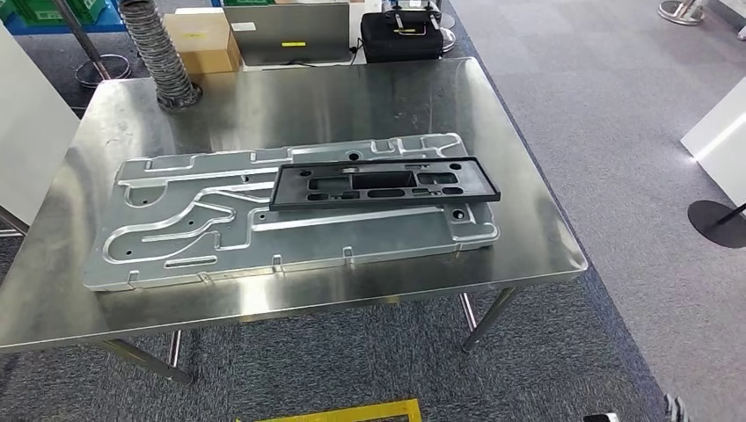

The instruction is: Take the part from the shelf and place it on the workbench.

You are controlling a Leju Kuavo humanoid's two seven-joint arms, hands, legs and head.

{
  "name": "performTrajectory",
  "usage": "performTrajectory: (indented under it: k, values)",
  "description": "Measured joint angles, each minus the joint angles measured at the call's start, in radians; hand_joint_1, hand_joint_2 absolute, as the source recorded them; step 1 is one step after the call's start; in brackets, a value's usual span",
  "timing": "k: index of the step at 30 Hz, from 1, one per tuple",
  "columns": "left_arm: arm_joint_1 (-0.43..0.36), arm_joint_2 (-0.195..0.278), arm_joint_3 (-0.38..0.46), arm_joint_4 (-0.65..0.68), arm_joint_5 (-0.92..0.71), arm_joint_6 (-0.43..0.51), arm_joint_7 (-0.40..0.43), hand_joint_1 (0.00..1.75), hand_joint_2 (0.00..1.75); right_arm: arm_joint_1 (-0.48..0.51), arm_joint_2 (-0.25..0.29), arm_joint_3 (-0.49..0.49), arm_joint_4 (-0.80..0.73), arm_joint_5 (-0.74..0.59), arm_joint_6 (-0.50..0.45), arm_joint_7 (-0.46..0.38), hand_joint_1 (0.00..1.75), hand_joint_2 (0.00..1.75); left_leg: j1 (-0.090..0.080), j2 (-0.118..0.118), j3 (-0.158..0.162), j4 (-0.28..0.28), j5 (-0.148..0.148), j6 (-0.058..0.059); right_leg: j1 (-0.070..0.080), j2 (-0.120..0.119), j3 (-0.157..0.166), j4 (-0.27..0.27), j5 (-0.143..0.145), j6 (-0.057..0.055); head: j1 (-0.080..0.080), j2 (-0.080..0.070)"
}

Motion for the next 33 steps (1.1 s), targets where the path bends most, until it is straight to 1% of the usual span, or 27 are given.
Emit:
performTrajectory:
  k: [1,2,3,6,7,8,10,11,12,13,14,15,16,17,18,19,21,22,23,24,26,27,28,29,30,31,33]
  values:
    - [-0.001,-0.001,0.0,0.0,-0.001,0.0,0.0,0.0,0.0,-0.013,-0.006,-0.01,0.066,0.032,-0.007,0.039,0.0,0.0,0.0,0.001,-0.008,0.005,0.004,-0.004,0.0,0.0,0.055,-0.078,0.013,-0.004,0.0,0.0]
    - [-0.001,-0.003,0.0,0.0,-0.002,0.0,0.0,0.0,0.0,-0.024,-0.011,-0.018,0.127,0.06,-0.008,0.08,0.0,0.0,-0.001,0.002,-0.011,0.008,0.008,-0.009,0.003,0.001,0.092,-0.135,0.023,-0.011,0.0,0.0]
    - [-0.002,-0.004,0.0,0.0,-0.003,0.001,0.0,0.0,0.0,-0.033,-0.015,-0.025,0.183,0.086,-0.003,0.119,0.0,0.0,-0.001,0.002,-0.013,0.011,0.012,-0.015,0.007,0.001,0.114,-0.17,0.024,-0.019,0.0,0.0]
    - [-0.003,-0.008,0.0,0.0,-0.008,0.0,0.002,0.0,0.0,-0.053,-0.019,-0.037,0.308,0.132,0.02,0.205,0.0,0.0,0.0,0.003,-0.017,0.012,0.024,-0.036,0.011,0.001,0.106,-0.182,0.035,-0.044,0.0,0.0]
    - [-0.002,-0.008,0.0,0.0,-0.009,0.0,0.003,0.0,0.0,-0.058,-0.02,-0.039,0.339,0.138,0.023,0.217,0.0,0.0,0.001,0.002,-0.024,0.024,0.009,-0.042,0.01,0.0,0.097,-0.184,0.044,-0.052,0.0,0.0]
    - [-0.001,-0.008,0.0,0.0,-0.009,0.0,0.003,0.0,0.0,-0.062,-0.02,-0.04,0.364,0.141,0.024,0.222,0.0,0.0,0.001,0.002,-0.036,0.052,-0.023,-0.046,0.009,-0.001,0.087,-0.186,0.055,-0.06,0.0,0.0]
    - [0.0,-0.008,0.0,0.0,-0.01,0.0,0.003,0.0,0.0,-0.068,-0.019,-0.041,0.408,0.145,0.025,0.227,0.0,0.0,0.003,0.0,-0.075,0.169,-0.126,-0.051,0.01,-0.002,0.06,-0.187,0.077,-0.07,0.0,0.0]
    - [0.0,-0.008,0.0,0.0,-0.01,-0.001,0.004,0.0,0.0,-0.07,-0.019,-0.041,0.424,0.149,0.03,0.233,0.0,0.0,0.003,0.0,-0.091,0.237,-0.167,-0.053,0.012,-0.002,0.045,-0.185,0.088,-0.072,0.0,0.0]
    - [0.0,-0.009,0.0,0.0,-0.011,-0.002,0.005,0.0,0.0,-0.071,-0.019,-0.041,0.44,0.158,0.041,0.247,0.0,0.0,0.003,0.0,-0.097,0.287,-0.186,-0.054,0.015,-0.003,0.029,-0.183,0.099,-0.072,0.0,0.0]
    - [0.0,-0.009,0.0,0.0,-0.014,-0.004,0.007,0.0,0.0,-0.073,-0.019,-0.041,0.454,0.171,0.059,0.268,0.0,0.0,0.003,0.0,-0.086,0.305,-0.181,-0.053,0.017,-0.003,0.013,-0.181,0.109,-0.072,0.0,0.0]
    - [0.0,-0.009,0.001,0.0,-0.017,-0.007,0.01,0.0,0.0,-0.075,-0.017,-0.041,0.469,0.187,0.083,0.297,0.0,0.0,0.003,0.0,-0.057,0.285,-0.158,-0.052,0.018,-0.003,-0.002,-0.177,0.118,-0.071,0.0,0.0]
    - [-0.001,-0.009,0.001,0.0,-0.02,-0.011,0.012,0.0,0.0,-0.078,-0.014,-0.041,0.482,0.204,0.11,0.33,0.0,0.0,0.003,0.0,-0.008,0.228,-0.13,-0.049,0.019,-0.003,-0.016,-0.172,0.126,-0.069,0.0,0.0]
    - [-0.003,-0.009,0.0,0.0,-0.023,-0.015,0.015,0.0,0.0,-0.08,-0.01,-0.041,0.494,0.221,0.137,0.361,0.0,0.0,0.003,0.0,0.05,0.149,-0.115,-0.045,0.019,-0.002,-0.028,-0.166,0.133,-0.066,0.0,0.0]
    - [-0.005,-0.009,0.0,0.0,-0.025,-0.02,0.019,0.0,0.0,-0.083,-0.004,-0.04,0.505,0.236,0.163,0.389,0.0,0.0,0.001,-0.001,0.101,0.075,-0.11,-0.04,0.02,-0.002,-0.037,-0.16,0.14,-0.063,0.0,0.0]
    - [-0.006,-0.01,0.0,0.0,-0.027,-0.026,0.023,0.0,0.0,-0.085,0.002,-0.04,0.514,0.249,0.188,0.413,0.0,0.0,-0.001,-0.002,0.134,0.02,-0.112,-0.034,0.021,-0.002,-0.041,-0.156,0.146,-0.058,0.0,0.0]
    - [-0.008,-0.012,0.0,0.0,-0.031,-0.033,0.028,0.0,0.0,-0.088,0.008,-0.04,0.523,0.261,0.213,0.433,0.0,0.0,-0.004,-0.003,0.147,-0.007,-0.118,-0.028,0.02,-0.002,-0.043,-0.156,0.154,-0.052,0.0,0.0]
    - [-0.008,-0.018,-0.001,0.0,-0.04,-0.046,0.04,0.0,0.0,-0.092,0.018,-0.038,0.539,0.277,0.259,0.467,0.0,0.0,-0.004,-0.002,0.137,-0.015,-0.106,-0.015,0.019,-0.001,-0.045,-0.16,0.168,-0.04,0.0,0.0]
    - [-0.009,-0.021,-0.002,0.001,-0.046,-0.052,0.046,0.0,0.0,-0.093,0.023,-0.038,0.546,0.282,0.278,0.48,0.0,0.0,-0.003,0.0,0.129,-0.018,-0.096,-0.007,0.018,0.0,-0.051,-0.154,0.16,-0.035,0.0,0.0]
    - [-0.01,-0.025,-0.003,0.001,-0.051,-0.057,0.05,0.0,0.0,-0.093,0.027,-0.037,0.552,0.286,0.294,0.491,0.0,0.0,-0.001,0.002,0.118,-0.02,-0.083,0.0,0.017,0.0,-0.061,-0.133,0.13,-0.03,0.0,0.0]
    - [-0.01,-0.027,-0.004,0.001,-0.055,-0.062,0.054,0.0,0.0,-0.093,0.03,-0.036,0.558,0.29,0.308,0.499,0.0,0.0,0.001,0.003,0.105,-0.022,-0.069,0.005,0.015,0.001,-0.075,-0.093,0.084,-0.026,0.0,0.0]
    - [-0.009,-0.03,-0.006,0.001,-0.059,-0.066,0.06,0.0,0.0,-0.095,0.035,-0.034,0.566,0.295,0.334,0.511,0.0,0.0,0.0,0.005,0.075,-0.021,-0.046,0.008,0.011,0.001,-0.107,0.035,-0.023,-0.018,0.0,0.0]
    - [-0.008,-0.031,-0.007,0.001,-0.059,-0.067,0.061,0.0,0.0,-0.096,0.037,-0.033,0.569,0.296,0.346,0.517,0.0,0.0,0.0,0.006,0.059,-0.019,-0.035,0.006,0.01,0.0,-0.115,0.094,-0.049,-0.014,0.0,0.0]
    - [-0.008,-0.032,-0.007,0.001,-0.058,-0.068,0.063,0.0,0.0,-0.097,0.039,-0.033,0.572,0.295,0.359,0.523,0.0,0.0,0.0,0.007,0.044,-0.016,-0.025,0.005,0.008,0.0,-0.11,0.13,-0.051,-0.011,0.0,0.0]
    - [-0.007,-0.032,-0.007,0.001,-0.056,-0.069,0.064,0.0,0.0,-0.097,0.042,-0.033,0.574,0.294,0.372,0.528,0.0,0.0,0.0,0.007,0.029,-0.012,-0.015,0.002,0.006,0.0,-0.088,0.13,-0.033,-0.011,0.0,0.0]
    - [-0.007,-0.032,-0.007,0.001,-0.055,-0.069,0.065,0.0,0.0,-0.098,0.044,-0.033,0.577,0.292,0.382,0.532,0.0,0.0,0.0,0.007,0.015,-0.007,-0.007,0.0,0.005,0.0,-0.046,0.089,-0.005,-0.011,0.0,0.0]
    - [-0.007,-0.032,-0.007,0.001,-0.055,-0.069,0.065,0.0,0.0,-0.099,0.046,-0.033,0.579,0.291,0.39,0.534,0.0,0.0,0.0,0.007,0.002,-0.001,-0.001,-0.004,0.005,0.0,0.011,0.018,0.015,-0.013,0.0,0.0]
    - [-0.007,-0.032,-0.007,0.001,-0.054,-0.07,0.066,0.0,0.0,-0.104,0.047,-0.033,0.581,0.29,0.401,0.537,0.0,0.0,-0.002,0.007,-0.015,0.009,0.012,-0.014,0.009,0.001,0.116,-0.134,0.015,-0.022,0.0,0.0]
